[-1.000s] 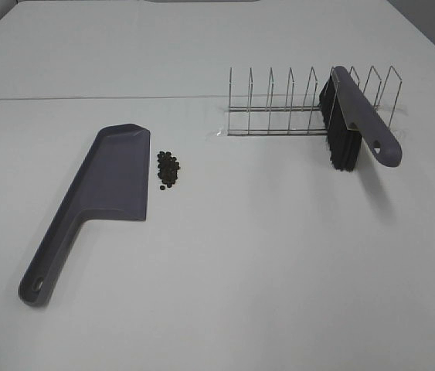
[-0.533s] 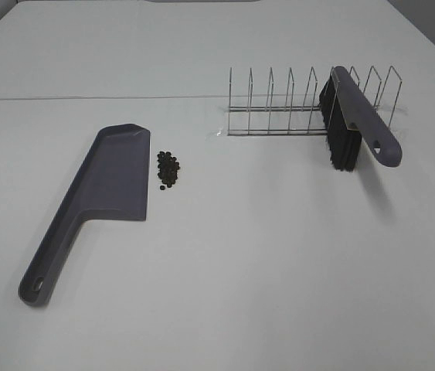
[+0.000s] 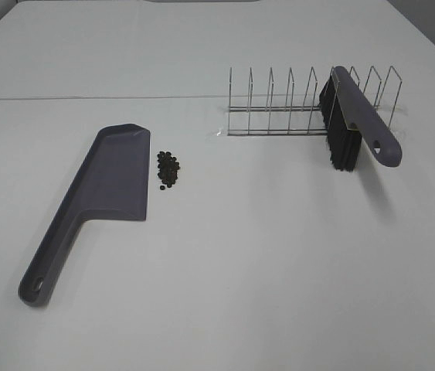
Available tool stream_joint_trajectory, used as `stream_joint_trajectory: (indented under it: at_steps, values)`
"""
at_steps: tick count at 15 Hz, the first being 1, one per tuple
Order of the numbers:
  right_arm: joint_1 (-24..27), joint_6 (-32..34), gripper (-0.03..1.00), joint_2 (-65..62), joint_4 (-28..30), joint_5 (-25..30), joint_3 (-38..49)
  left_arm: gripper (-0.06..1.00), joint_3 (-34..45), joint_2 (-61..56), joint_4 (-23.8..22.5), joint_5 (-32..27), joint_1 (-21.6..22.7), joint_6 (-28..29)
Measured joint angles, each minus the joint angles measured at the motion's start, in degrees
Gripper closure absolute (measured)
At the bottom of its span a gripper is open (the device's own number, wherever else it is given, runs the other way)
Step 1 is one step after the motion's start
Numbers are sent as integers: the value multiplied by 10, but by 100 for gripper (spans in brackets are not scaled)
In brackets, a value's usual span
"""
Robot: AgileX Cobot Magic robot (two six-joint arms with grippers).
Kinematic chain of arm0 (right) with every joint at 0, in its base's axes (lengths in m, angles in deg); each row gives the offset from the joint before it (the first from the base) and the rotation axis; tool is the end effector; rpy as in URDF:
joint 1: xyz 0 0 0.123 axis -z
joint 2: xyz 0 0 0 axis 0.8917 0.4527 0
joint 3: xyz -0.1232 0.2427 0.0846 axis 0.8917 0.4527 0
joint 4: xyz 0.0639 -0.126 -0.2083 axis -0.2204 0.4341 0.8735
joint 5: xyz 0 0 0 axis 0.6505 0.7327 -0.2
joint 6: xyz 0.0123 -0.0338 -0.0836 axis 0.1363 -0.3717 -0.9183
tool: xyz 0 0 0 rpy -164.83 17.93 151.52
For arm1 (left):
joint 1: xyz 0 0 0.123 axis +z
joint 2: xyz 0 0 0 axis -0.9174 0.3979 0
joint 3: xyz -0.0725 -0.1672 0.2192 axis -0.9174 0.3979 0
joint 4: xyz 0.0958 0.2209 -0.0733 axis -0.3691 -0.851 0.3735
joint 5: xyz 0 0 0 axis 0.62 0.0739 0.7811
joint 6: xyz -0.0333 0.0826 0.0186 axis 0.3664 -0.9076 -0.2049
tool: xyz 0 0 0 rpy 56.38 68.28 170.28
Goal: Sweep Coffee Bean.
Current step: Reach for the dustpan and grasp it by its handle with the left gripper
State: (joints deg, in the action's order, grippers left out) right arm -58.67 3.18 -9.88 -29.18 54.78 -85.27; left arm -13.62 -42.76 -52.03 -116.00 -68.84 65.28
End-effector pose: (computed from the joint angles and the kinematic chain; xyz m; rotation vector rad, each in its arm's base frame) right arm -0.0065 0.0073 0.2778 -0.0234 2.0393 -0.0050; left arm -0.0068 -0.0071 0.2810 0.1503 2.0101 -0.0693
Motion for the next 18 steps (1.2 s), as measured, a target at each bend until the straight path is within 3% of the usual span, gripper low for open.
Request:
stream_joint_trajectory:
  at_steps: [18]
  values:
    - [0, 0, 18, 0, 0, 0, 0, 23, 0, 0, 0, 0, 0, 0]
